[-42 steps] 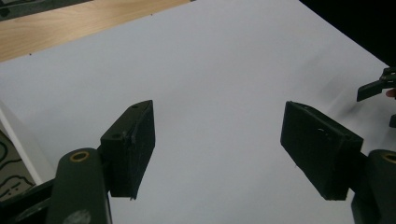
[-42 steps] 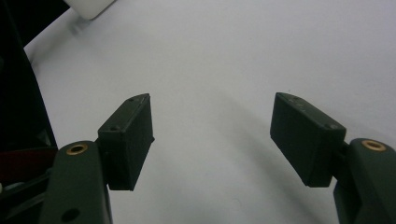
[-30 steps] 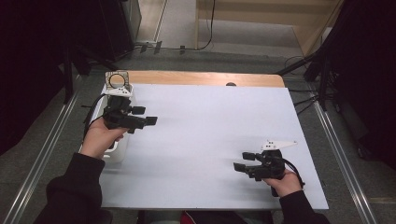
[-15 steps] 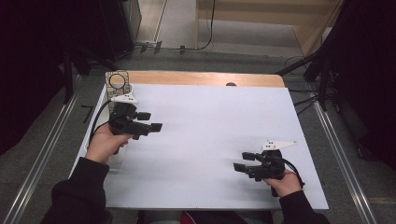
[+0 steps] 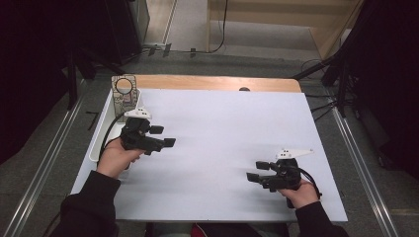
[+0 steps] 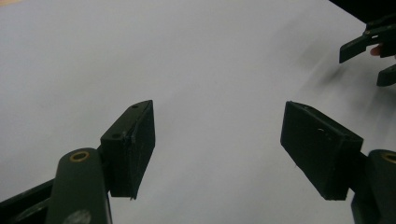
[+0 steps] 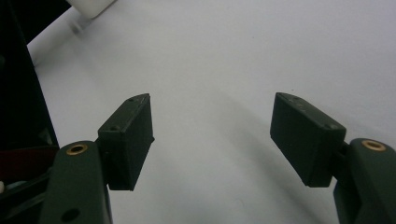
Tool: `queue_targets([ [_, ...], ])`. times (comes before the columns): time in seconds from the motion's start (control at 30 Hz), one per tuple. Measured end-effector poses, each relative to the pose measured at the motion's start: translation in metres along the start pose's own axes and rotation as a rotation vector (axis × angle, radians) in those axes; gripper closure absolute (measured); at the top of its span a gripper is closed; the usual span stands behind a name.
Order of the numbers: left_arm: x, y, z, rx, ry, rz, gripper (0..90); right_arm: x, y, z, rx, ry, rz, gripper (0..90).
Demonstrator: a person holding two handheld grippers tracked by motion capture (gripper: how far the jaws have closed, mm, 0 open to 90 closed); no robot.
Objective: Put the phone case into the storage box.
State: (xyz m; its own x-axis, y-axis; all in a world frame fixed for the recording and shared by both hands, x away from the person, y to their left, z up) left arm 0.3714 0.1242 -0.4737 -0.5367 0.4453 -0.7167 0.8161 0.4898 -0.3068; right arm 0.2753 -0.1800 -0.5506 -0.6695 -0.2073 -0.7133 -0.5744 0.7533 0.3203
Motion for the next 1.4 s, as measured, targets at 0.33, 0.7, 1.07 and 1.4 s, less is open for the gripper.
queue_targets([
  [0.33, 0.016, -0.007, 0.008, 0.016, 0.013, 0.014, 26.0, 0.000, 0.001, 0.000, 0.000, 0.000, -0.001, 28.8],
  [0.7, 0.031, -0.010, 0.015, -0.007, 0.002, 0.038, 26.0, 0.000, 0.001, 0.000, -0.001, 0.000, 0.001, 28.8],
  [1.07, 0.044, -0.015, 0.019, 0.000, 0.008, 0.076, 26.0, 0.000, 0.001, 0.001, -0.003, 0.003, 0.000, 28.8],
  [1.4, 0.058, -0.014, 0.019, 0.003, 0.001, 0.053, 26.1, 0.000, 0.000, 0.000, -0.005, 0.001, 0.002, 28.8],
])
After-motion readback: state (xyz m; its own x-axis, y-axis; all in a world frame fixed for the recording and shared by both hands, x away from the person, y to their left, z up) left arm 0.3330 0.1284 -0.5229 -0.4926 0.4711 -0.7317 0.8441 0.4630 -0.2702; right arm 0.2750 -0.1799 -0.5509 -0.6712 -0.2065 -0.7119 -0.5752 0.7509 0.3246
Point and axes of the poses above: each handheld gripper's, and its own axes: z roughly forward along the jaws, x roughly out of its underside, y roughly to its left, the point moved 9 cm from there along z, roughly forward along the jaws, and after that the axes turned 8 degrees about x, right-handed, at the moved point
